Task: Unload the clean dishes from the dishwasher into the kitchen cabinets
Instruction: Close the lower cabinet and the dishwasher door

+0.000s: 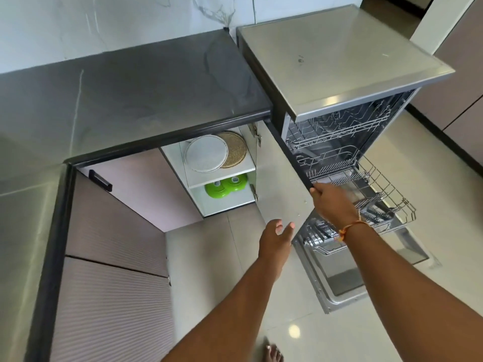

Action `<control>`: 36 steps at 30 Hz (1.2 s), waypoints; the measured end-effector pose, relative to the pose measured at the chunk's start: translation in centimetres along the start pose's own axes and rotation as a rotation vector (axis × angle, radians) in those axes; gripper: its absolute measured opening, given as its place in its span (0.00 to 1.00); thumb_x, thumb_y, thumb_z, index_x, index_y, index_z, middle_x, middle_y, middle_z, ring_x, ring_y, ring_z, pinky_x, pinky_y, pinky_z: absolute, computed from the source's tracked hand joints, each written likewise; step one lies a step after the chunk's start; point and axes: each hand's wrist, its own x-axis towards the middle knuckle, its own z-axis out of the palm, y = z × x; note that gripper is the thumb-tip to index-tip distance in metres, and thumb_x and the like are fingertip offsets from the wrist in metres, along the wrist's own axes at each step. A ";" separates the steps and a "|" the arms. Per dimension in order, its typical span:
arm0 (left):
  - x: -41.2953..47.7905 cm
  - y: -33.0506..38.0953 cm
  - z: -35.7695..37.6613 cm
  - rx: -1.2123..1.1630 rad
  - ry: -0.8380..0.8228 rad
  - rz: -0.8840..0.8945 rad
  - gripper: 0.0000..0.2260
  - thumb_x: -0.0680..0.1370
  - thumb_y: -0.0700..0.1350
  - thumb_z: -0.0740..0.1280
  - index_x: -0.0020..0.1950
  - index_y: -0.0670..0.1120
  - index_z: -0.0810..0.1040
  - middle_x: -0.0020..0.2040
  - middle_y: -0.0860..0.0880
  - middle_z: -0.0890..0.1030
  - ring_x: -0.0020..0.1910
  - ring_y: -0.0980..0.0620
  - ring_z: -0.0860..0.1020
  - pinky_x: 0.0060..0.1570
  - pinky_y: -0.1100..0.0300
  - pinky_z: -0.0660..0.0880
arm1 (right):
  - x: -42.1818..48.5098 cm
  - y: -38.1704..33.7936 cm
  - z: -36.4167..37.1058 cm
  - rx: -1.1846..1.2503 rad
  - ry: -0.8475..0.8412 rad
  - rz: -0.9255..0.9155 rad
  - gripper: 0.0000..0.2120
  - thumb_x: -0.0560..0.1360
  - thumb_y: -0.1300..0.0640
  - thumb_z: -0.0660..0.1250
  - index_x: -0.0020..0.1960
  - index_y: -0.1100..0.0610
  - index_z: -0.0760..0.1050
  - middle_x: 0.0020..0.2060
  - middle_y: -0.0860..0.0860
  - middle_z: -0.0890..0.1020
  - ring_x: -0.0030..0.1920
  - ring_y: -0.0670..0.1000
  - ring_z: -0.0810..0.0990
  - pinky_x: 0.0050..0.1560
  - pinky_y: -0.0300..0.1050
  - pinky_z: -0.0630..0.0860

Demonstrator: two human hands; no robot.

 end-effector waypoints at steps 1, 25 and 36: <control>0.0 0.1 -0.1 -0.131 -0.002 -0.061 0.22 0.76 0.56 0.69 0.60 0.41 0.75 0.53 0.44 0.79 0.47 0.52 0.78 0.52 0.57 0.78 | -0.3 -0.5 0.1 0.020 -0.041 -0.012 0.14 0.82 0.51 0.59 0.57 0.55 0.82 0.41 0.55 0.84 0.40 0.56 0.80 0.44 0.51 0.78; 11.1 7.4 -24.2 -0.888 0.215 -0.112 0.14 0.82 0.50 0.63 0.66 0.48 0.76 0.63 0.48 0.81 0.65 0.48 0.76 0.70 0.47 0.69 | 4.4 -27.9 17.0 0.630 -0.399 0.031 0.18 0.83 0.53 0.61 0.72 0.53 0.68 0.67 0.52 0.77 0.69 0.57 0.74 0.68 0.50 0.71; 17.3 10.5 -28.4 -0.744 0.189 -0.113 0.13 0.82 0.48 0.62 0.67 0.51 0.74 0.65 0.50 0.79 0.67 0.49 0.74 0.69 0.51 0.68 | 9.2 -29.9 17.5 0.371 -0.570 -0.061 0.37 0.82 0.65 0.57 0.81 0.49 0.41 0.80 0.53 0.54 0.78 0.58 0.57 0.74 0.47 0.58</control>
